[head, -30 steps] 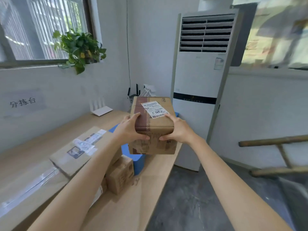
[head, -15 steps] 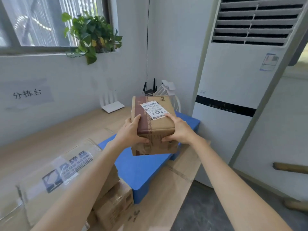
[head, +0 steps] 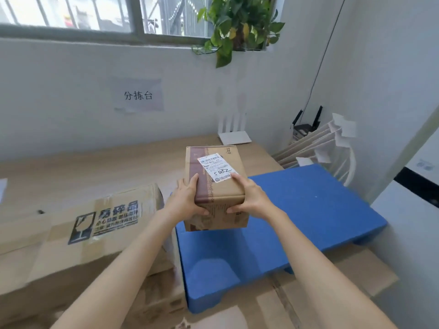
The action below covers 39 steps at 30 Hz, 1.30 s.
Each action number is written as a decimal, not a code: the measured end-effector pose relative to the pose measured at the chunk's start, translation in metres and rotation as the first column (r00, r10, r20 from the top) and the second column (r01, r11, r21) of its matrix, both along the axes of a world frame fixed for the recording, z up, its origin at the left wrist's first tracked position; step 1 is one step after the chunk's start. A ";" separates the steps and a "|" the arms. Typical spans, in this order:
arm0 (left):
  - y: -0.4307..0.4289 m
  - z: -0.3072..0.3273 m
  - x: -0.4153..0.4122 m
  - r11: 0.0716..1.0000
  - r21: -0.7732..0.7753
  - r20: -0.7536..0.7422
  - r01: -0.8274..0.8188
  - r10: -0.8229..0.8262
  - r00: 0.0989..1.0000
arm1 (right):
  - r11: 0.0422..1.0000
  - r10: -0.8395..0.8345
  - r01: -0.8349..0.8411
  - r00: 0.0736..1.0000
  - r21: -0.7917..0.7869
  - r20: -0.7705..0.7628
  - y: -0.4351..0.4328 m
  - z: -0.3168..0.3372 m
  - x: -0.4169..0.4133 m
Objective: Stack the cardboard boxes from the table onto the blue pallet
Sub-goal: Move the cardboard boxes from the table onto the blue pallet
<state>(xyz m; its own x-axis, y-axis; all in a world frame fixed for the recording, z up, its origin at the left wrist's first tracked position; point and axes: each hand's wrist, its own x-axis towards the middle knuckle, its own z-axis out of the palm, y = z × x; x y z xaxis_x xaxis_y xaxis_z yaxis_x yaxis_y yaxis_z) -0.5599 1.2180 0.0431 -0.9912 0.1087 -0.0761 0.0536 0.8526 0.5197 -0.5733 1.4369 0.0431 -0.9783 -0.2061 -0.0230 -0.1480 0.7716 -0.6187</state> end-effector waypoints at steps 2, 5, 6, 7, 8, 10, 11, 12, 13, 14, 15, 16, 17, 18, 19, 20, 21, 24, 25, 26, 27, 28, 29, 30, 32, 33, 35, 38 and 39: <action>0.002 -0.011 -0.003 0.998 0.008 0.013 -0.068 0.067 0.998 | 0.998 0.068 -0.068 0.998 -0.015 0.009 -0.001 -0.011 -0.016; 0.005 -0.030 -0.004 0.987 0.014 0.040 -0.159 0.158 0.987 | 0.987 0.156 -0.156 0.988 -0.023 -0.001 -0.004 -0.031 -0.034; 0.005 -0.036 -0.004 0.983 0.012 0.048 -0.183 0.182 0.982 | 0.984 0.177 -0.177 0.984 -0.028 0.000 -0.005 -0.038 -0.038; 0.006 -0.042 -0.004 0.980 0.011 0.054 -0.201 0.200 0.978 | 0.981 0.192 -0.192 0.981 -0.035 0.004 -0.006 -0.044 -0.041; 0.006 -0.047 -0.005 0.977 0.011 0.060 -0.215 0.214 0.975 | 0.978 0.205 -0.205 0.979 -0.041 0.009 -0.006 -0.051 -0.044; 0.005 -0.057 -0.007 0.970 0.011 0.066 -0.243 0.242 0.968 | 0.972 0.230 -0.229 0.973 -0.045 0.013 -0.009 -0.062 -0.051; 0.004 -0.061 -0.007 0.967 0.010 0.063 -0.256 0.255 0.965 | 0.971 0.237 -0.237 0.971 -0.042 0.013 -0.010 -0.068 -0.055; 0.003 -0.066 -0.008 0.964 0.010 0.059 -0.267 0.266 0.962 | 0.970 0.241 -0.240 0.970 -0.036 0.014 -0.012 -0.073 -0.058; 0.003 -0.070 -0.009 0.961 0.011 0.054 -0.276 0.275 0.960 | 0.969 0.245 -0.244 0.969 -0.030 0.015 -0.013 -0.077 -0.061; 0.002 -0.074 -0.009 0.959 0.010 0.050 -0.284 0.283 0.958 | 0.968 0.249 -0.249 0.968 -0.026 0.019 -0.014 -0.082 -0.063; 0.002 -0.078 -0.010 0.957 0.004 0.048 -0.290 0.289 0.956 | 0.967 0.253 -0.252 0.967 -0.025 0.021 -0.016 -0.086 -0.064; 0.001 -0.081 -0.011 0.956 -0.003 0.048 -0.294 0.294 0.955 | 0.967 0.253 -0.253 0.967 -0.024 0.025 -0.017 -0.090 -0.065; 0.001 -0.084 -0.011 0.955 -0.006 0.048 -0.298 0.298 0.953 | 0.967 0.253 -0.253 0.967 -0.024 0.024 -0.018 -0.094 -0.066; 0.001 -0.087 -0.013 0.954 -0.003 0.046 -0.301 0.301 0.953 | 0.968 0.252 -0.251 0.968 -0.025 0.021 -0.018 -0.097 -0.066; 0.001 -0.089 -0.013 0.953 0.003 0.043 -0.303 0.302 0.952 | 0.968 0.251 -0.251 0.968 -0.027 0.016 -0.018 -0.099 -0.067; 0.002 -0.091 -0.014 0.952 0.008 0.038 -0.305 0.304 0.952 | 0.968 0.252 -0.251 0.968 -0.027 0.012 -0.018 -0.101 -0.069; 0.002 -0.092 -0.015 0.951 0.009 0.035 -0.308 0.308 0.951 | 0.967 0.253 -0.252 0.968 -0.023 0.007 -0.018 -0.101 -0.070; 0.000 -0.095 -0.018 0.950 -0.001 0.035 -0.311 0.311 0.950 | 0.967 0.254 -0.254 0.967 -0.007 0.001 -0.018 -0.102 -0.074; 0.000 -0.095 -0.019 0.951 -0.006 0.035 -0.308 0.308 0.951 | 0.967 0.254 -0.254 0.967 -0.008 0.001 -0.018 -0.102 -0.074; 0.000 -0.096 -0.020 0.952 -0.007 0.035 -0.306 0.306 0.951 | 0.967 0.253 -0.253 0.968 -0.009 0.001 -0.018 -0.102 -0.074; 0.000 -0.096 -0.020 0.951 -0.006 0.039 -0.308 0.308 0.951 | 0.968 0.253 -0.253 0.968 -0.011 0.001 -0.018 -0.102 -0.074; 0.000 -0.097 -0.020 0.950 -0.006 0.041 -0.311 0.311 0.949 | 0.968 0.252 -0.252 0.968 -0.015 0.001 -0.018 -0.103 -0.074; 0.000 -0.097 -0.020 0.950 -0.008 0.042 -0.313 0.313 0.949 | 0.968 0.251 -0.251 0.968 -0.019 0.001 -0.018 -0.103 -0.074; 0.000 -0.097 -0.020 0.950 -0.010 0.043 -0.313 0.313 0.949 | 0.968 0.249 -0.249 0.969 -0.022 0.003 -0.018 -0.103 -0.074; -0.001 -0.097 -0.020 0.951 -0.011 0.047 -0.308 0.308 0.950 | 0.969 0.247 -0.247 0.969 -0.025 0.007 -0.018 -0.103 -0.074; -0.001 -0.097 -0.020 0.952 -0.011 0.048 -0.306 0.306 0.951 | 0.969 0.246 -0.246 0.969 -0.027 0.009 -0.018 -0.103 -0.074; -0.003 -0.097 -0.020 0.953 -0.014 0.052 -0.302 0.302 0.952 | 0.969 0.244 -0.244 0.970 -0.030 0.012 -0.018 -0.103 -0.073; -0.004 -0.097 -0.020 0.955 -0.010 0.056 -0.297 0.297 0.953 | 0.970 0.242 -0.242 0.970 -0.029 0.018 -0.019 -0.103 -0.071; -0.004 -0.097 -0.020 0.955 -0.009 0.054 -0.296 0.296 0.954 | 0.970 0.242 -0.242 0.970 -0.027 0.019 -0.019 -0.102 -0.071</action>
